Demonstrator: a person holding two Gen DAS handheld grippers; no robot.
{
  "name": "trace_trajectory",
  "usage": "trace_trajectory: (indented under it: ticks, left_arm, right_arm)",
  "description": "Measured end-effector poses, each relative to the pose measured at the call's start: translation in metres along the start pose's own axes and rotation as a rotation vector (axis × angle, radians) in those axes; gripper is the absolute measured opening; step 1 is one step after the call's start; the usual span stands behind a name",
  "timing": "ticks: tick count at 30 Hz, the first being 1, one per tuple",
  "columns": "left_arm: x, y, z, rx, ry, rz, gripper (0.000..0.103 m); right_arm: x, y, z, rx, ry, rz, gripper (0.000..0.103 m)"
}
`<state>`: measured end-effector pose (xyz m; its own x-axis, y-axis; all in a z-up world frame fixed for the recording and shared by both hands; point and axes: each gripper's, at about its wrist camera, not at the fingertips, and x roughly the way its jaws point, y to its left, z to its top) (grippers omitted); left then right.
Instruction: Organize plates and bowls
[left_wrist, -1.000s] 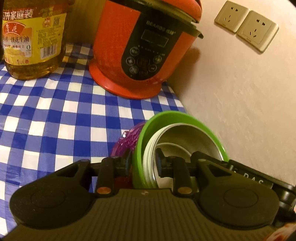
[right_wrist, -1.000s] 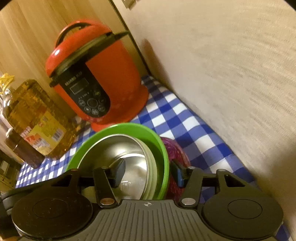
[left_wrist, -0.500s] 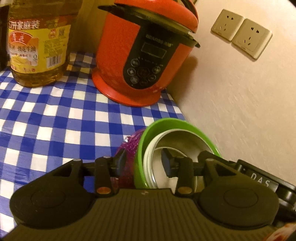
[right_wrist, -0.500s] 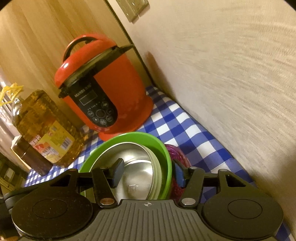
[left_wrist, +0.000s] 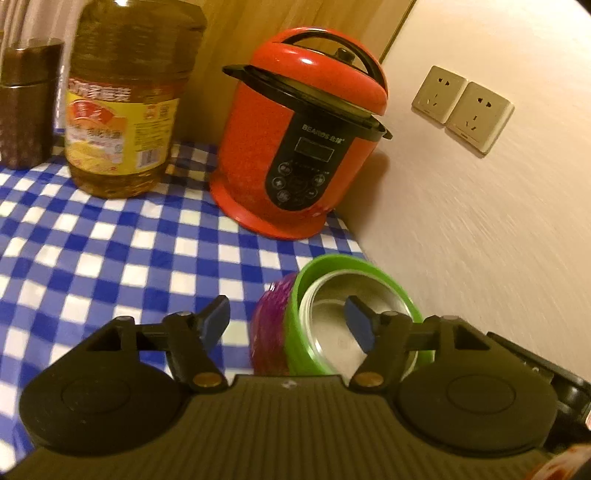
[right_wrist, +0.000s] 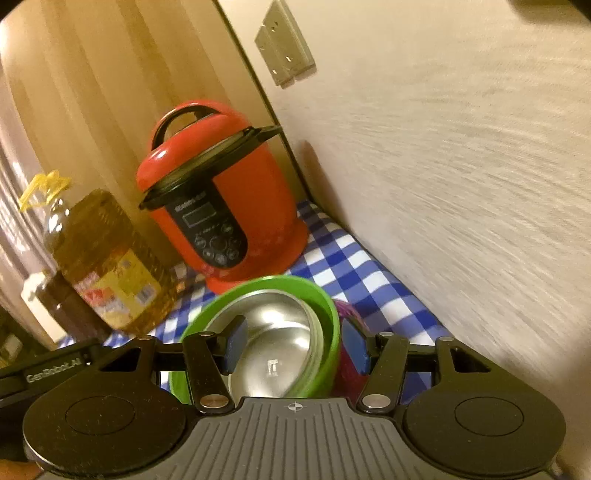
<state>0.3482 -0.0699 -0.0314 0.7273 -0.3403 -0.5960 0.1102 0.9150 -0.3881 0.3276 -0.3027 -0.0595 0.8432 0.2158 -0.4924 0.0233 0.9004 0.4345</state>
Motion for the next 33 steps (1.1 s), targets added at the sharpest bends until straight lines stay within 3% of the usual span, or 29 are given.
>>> trace_trajectory:
  ticks: [6, 8, 13, 33]
  left_arm:
    - [-0.032, -0.001, -0.024, 0.030, 0.006, 0.033, 0.069]
    - [-0.041, -0.002, -0.030, 0.036, 0.008, 0.042, 0.076]
    - [-0.067, -0.003, -0.041, 0.061, -0.009, 0.059, 0.081]
    - [-0.158, -0.004, -0.097, 0.045, -0.006, 0.137, 0.086]
  right_arm:
    - [-0.030, 0.008, -0.011, -0.075, 0.008, -0.030, 0.057]
    - [-0.038, 0.009, -0.015, -0.087, 0.014, -0.043, 0.057]
    - [-0.058, 0.011, -0.027, -0.099, 0.047, -0.049, 0.059]
    - [-0.142, 0.021, -0.074, -0.067, 0.114, -0.057, 0.063]
